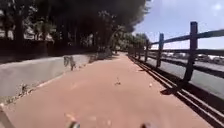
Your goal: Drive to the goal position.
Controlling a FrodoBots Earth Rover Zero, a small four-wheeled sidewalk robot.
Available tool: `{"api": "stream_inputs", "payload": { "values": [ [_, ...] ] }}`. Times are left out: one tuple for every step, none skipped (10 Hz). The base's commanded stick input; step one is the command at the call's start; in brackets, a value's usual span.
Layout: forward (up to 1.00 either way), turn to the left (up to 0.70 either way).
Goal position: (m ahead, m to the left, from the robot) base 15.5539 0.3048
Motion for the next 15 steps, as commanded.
{"api": "stream_inputs", "payload": {
  "values": [
    [0.85, 0.00],
    [0.85, 0.00],
    [0.85, 0.00],
    [0.85, -0.24],
    [0.85, -0.33],
    [0.85, -0.34],
    [0.85, -0.22],
    [0.85, 0.00],
    [0.85, 0.00],
    [0.85, 0.00],
    [0.85, 0.00],
    [0.85, 0.00],
    [0.85, 0.00],
    [0.85, 0.00],
    [0.85, 0.00]
  ]
}}
